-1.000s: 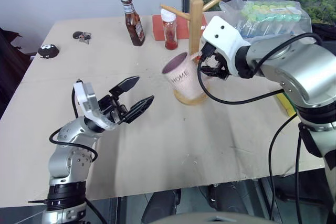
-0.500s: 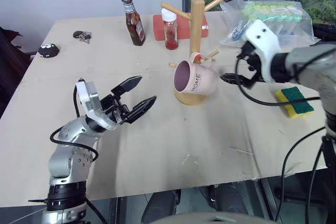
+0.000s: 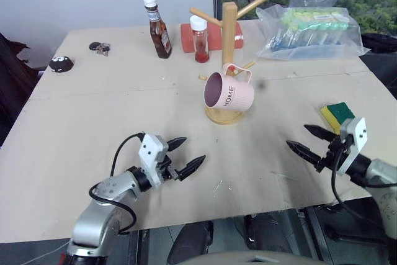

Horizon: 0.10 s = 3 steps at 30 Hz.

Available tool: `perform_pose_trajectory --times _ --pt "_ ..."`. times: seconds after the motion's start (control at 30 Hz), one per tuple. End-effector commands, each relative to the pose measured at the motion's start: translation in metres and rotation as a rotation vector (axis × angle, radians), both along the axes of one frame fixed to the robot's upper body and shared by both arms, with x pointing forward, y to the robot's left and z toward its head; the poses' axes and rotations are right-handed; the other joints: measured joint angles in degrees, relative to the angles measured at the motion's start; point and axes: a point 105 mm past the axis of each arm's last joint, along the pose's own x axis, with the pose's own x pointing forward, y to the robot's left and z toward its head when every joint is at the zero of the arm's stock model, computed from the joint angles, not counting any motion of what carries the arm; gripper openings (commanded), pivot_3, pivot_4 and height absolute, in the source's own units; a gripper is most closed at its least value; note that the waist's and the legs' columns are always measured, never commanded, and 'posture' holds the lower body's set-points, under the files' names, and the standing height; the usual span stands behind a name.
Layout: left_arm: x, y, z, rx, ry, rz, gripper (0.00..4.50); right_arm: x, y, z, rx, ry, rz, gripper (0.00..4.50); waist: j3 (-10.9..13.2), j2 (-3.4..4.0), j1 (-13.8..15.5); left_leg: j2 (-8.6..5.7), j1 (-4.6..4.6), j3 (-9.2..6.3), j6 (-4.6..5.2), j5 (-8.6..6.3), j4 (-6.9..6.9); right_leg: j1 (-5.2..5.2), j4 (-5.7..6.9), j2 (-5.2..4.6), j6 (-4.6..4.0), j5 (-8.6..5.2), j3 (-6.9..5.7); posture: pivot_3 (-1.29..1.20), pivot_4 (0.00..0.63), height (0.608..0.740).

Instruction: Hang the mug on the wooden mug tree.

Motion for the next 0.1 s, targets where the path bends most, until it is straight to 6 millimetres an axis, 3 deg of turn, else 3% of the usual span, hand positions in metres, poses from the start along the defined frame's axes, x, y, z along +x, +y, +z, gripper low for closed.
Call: perform_pose_trajectory --times 0.03,0.1 --pt "-0.001 -0.001 0.003 0.029 -0.051 0.009 4.50 0.006 -0.006 -0.003 -0.025 -0.110 -0.005 4.46 0.09 0.16 -0.15 0.02 0.19 0.02 0.00 0.00 -0.03 0.19 0.00 0.00 -0.09 -0.06 0.01 0.00 0.150 0.737" --pt "0.000 0.004 -0.003 0.050 -0.045 0.025 4.50 0.010 -0.010 -0.016 -0.067 -0.122 -0.017 4.46 0.07 0.14 -0.27 0.07 0.26 0.06 0.00 -0.01 -0.06 0.22 0.00 0.04 -0.09 -0.07 0.02 0.00 0.150 0.737"
